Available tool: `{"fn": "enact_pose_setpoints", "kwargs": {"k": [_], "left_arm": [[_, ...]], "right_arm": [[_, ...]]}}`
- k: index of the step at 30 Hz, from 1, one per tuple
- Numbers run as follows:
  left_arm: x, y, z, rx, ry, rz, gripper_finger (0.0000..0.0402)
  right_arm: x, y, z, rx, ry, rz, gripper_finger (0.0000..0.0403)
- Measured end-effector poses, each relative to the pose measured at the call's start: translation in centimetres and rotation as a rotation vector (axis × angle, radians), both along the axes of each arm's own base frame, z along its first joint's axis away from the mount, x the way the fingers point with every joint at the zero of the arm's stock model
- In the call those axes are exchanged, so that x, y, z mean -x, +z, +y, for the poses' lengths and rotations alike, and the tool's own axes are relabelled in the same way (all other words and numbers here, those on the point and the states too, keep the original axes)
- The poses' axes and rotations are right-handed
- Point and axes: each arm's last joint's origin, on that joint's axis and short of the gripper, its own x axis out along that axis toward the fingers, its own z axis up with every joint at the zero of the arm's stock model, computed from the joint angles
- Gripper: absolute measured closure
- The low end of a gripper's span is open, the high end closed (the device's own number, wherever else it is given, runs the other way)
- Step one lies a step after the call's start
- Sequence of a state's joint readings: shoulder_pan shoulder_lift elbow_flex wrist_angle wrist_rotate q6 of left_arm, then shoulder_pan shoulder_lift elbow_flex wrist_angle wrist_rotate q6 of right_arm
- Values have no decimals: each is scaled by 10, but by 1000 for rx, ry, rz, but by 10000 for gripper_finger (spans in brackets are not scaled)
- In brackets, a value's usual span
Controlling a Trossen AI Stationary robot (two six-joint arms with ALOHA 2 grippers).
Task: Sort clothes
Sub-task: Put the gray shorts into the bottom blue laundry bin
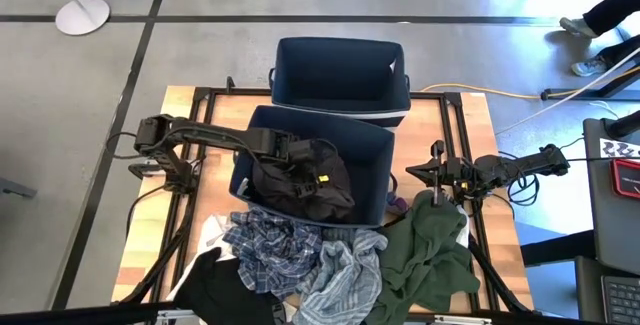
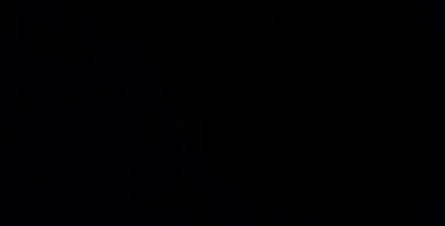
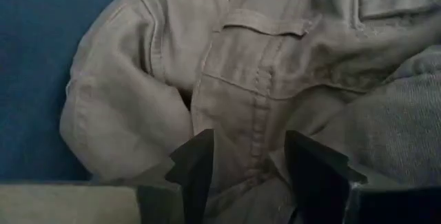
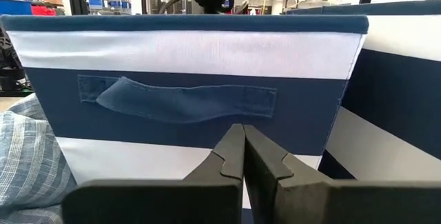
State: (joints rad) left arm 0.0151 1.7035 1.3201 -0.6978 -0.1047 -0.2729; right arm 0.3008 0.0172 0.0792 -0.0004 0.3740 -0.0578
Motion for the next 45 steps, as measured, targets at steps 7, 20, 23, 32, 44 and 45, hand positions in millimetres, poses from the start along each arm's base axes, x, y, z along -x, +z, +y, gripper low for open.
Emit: {"fn": "enact_pose_setpoints", "kwargs": {"k": [7,20,23,32,44,45], "left_arm": [[-8,43,-19,-21,-71,-58,234],[29,150,-46,-538,16,-109,234],[47,160,-33,-604,98,-113,234],[87,171,28,-682,407,-191,234],[82,123,94,-481,366,-190,234],[82,120,95,-462,363,-186,234]], "right_arm": [[0,5,0,-15,0,-53,395],[-14,61,1,52,-129,-68,395],[-22,86,0,106,-286,-42,395],[-62,150,-23,268,-641,80,395],[-99,133,-82,171,-554,397,395],[-99,131,-83,168,-540,415,395]]}}
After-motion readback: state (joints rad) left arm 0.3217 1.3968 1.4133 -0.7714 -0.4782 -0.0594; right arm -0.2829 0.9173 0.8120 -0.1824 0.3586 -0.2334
